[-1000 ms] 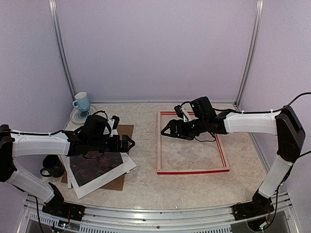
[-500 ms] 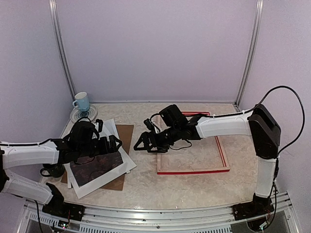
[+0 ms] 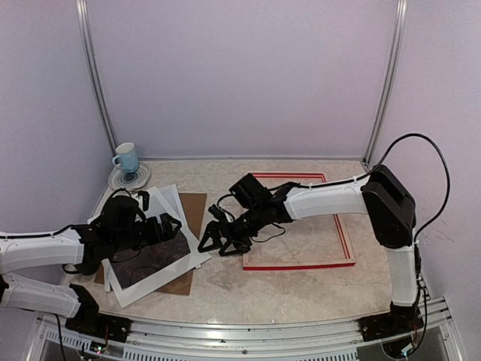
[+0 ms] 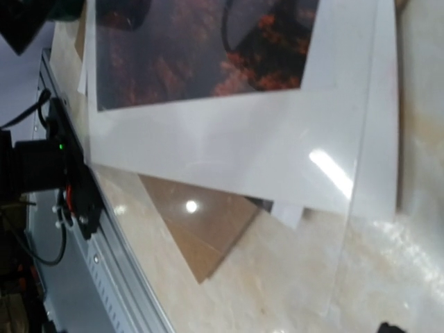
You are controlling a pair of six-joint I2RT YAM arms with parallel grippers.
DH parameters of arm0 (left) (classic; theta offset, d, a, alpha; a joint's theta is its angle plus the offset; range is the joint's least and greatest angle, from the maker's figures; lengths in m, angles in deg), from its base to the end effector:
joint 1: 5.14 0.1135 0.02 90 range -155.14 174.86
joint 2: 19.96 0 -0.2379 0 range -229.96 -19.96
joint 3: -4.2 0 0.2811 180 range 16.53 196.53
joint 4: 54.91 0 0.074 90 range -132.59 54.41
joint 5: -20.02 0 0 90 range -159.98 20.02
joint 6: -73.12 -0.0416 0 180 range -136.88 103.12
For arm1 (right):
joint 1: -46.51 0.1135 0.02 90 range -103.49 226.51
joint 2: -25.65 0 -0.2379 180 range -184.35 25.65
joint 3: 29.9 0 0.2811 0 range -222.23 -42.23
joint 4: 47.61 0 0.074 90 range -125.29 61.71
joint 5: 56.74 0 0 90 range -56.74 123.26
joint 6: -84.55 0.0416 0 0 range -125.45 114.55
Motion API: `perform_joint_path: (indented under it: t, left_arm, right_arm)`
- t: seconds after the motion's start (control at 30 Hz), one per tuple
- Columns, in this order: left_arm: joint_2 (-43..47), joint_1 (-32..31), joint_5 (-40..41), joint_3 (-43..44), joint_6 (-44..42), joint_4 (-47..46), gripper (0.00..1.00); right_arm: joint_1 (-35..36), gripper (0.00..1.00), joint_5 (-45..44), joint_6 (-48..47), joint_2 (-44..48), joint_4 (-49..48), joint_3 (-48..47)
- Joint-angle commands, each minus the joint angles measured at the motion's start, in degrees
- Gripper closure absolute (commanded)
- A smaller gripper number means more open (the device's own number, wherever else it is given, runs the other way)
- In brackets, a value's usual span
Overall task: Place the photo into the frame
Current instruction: Pick up the glass panel from the mat board.
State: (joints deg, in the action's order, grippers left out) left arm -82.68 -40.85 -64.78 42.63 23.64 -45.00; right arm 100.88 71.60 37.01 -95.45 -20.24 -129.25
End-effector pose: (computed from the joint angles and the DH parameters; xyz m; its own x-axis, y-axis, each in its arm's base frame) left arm 0.2155 -0.1502 0.1444 -0.6851 -0.3044 -0.6618 0.0991 0.8611 -0.4986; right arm 0.2550 0.4001 0.1324 -0.9150 -0.3677 -0.1662 -0.3475 0.5085 0.7878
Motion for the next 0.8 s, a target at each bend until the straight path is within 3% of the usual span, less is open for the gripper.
perform_joint_path:
  t: [0.0, 0.77]
  left_arm:
    - [1.86, 0.28, 0.36, -1.62, 0.85, -0.97, 0.01]
    - [-1.00, -0.04, -1.76, -5.79, 1.98, -3.93, 0.01]
  right_arm:
    - [0.21, 0.04, 4.15, -1.71, -2.20, 2.16, 0.51]
    - [0.21, 0.04, 9.67, -1.98, -7.38, 0.93, -1.18]
